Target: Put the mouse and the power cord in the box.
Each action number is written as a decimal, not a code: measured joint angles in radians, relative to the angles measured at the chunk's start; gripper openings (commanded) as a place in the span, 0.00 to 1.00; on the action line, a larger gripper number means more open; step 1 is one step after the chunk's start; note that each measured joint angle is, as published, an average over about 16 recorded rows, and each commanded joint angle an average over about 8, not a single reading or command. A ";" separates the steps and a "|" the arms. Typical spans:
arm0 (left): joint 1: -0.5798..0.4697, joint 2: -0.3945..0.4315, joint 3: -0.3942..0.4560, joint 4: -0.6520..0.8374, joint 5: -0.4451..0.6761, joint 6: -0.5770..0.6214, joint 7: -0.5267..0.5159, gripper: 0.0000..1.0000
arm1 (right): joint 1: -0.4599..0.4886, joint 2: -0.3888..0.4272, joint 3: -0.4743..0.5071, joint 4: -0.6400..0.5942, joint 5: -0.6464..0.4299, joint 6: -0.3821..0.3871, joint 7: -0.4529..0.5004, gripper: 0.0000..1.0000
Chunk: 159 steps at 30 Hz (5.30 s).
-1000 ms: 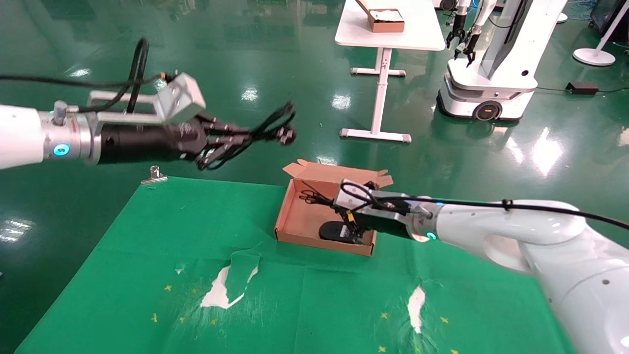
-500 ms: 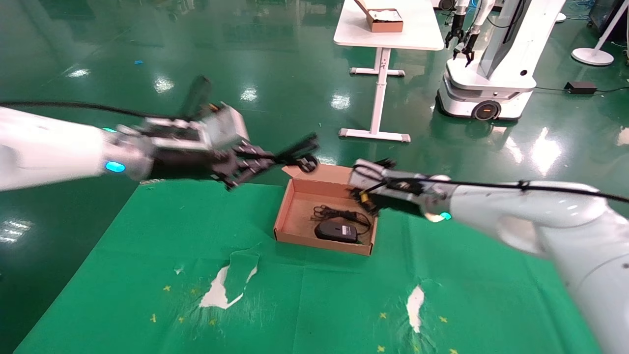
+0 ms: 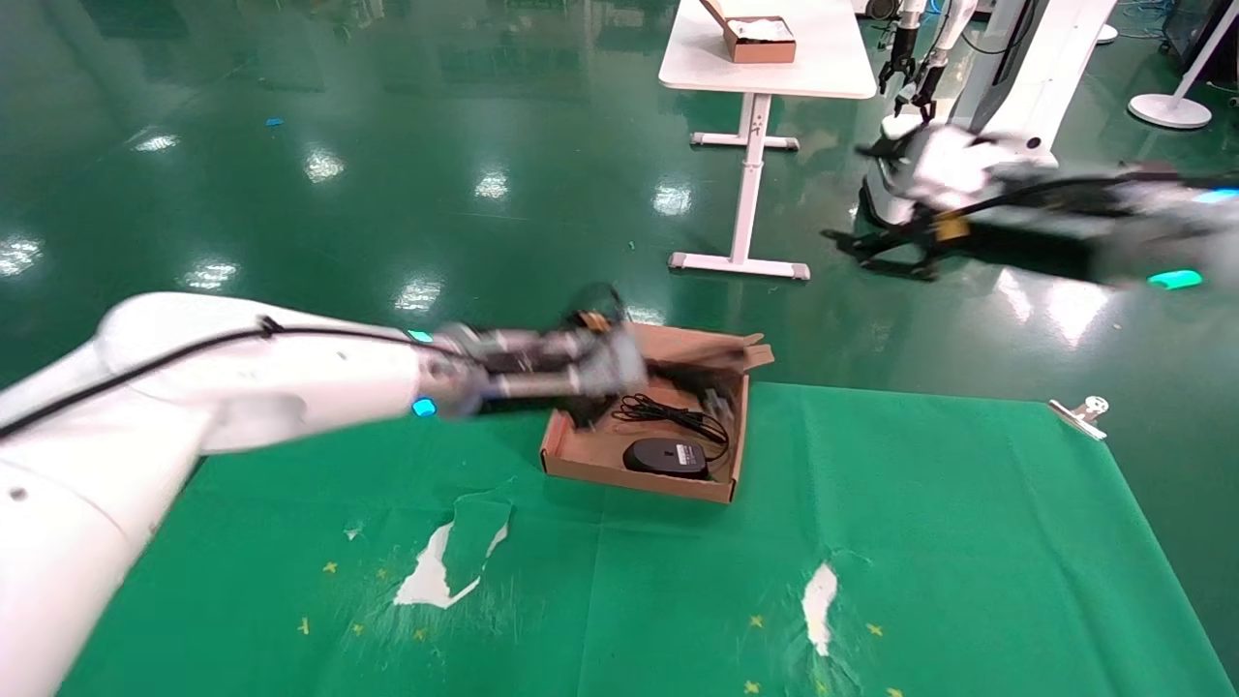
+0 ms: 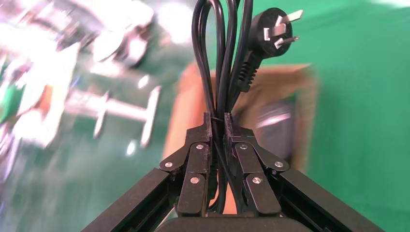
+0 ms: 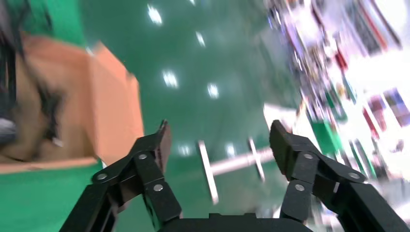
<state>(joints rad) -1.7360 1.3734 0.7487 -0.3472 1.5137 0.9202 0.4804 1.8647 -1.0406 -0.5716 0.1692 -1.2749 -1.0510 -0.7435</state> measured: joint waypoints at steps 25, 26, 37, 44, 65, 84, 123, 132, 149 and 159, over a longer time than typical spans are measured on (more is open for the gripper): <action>0.016 0.004 0.372 -0.181 -0.086 -0.250 -0.264 1.00 | 0.102 0.238 -0.048 0.186 -0.064 -0.288 0.175 1.00; 0.016 0.004 0.375 -0.182 -0.086 -0.251 -0.266 1.00 | 0.102 0.239 -0.048 0.189 -0.064 -0.289 0.177 1.00; 0.052 -0.040 0.323 -0.223 -0.126 -0.203 -0.286 1.00 | 0.059 0.245 -0.033 0.228 -0.037 -0.289 0.209 1.00; 0.116 -0.116 0.240 -0.298 -0.195 -0.121 -0.326 1.00 | -0.024 0.263 -0.001 0.314 0.020 -0.304 0.279 1.00; 0.343 -0.385 -0.055 -0.564 -0.440 0.169 -0.468 1.00 | -0.337 0.331 0.119 0.641 0.234 -0.361 0.545 1.00; 0.548 -0.628 -0.321 -0.804 -0.661 0.430 -0.597 1.00 | -0.619 0.392 0.227 0.936 0.427 -0.413 0.785 1.00; 0.664 -0.766 -0.473 -0.940 -0.787 0.579 -0.669 1.00 | -0.794 0.431 0.294 1.118 0.548 -0.446 0.931 1.00; 0.663 -0.764 -0.471 -0.938 -0.785 0.577 -0.669 1.00 | -0.790 0.430 0.292 1.114 0.545 -0.445 0.930 1.00; 0.662 -0.763 -0.470 -0.937 -0.784 0.575 -0.668 1.00 | -0.788 0.429 0.291 1.112 0.543 -0.444 0.928 1.00; 0.662 -0.763 -0.469 -0.937 -0.783 0.575 -0.668 1.00 | -0.787 0.429 0.291 1.111 0.542 -0.443 0.928 1.00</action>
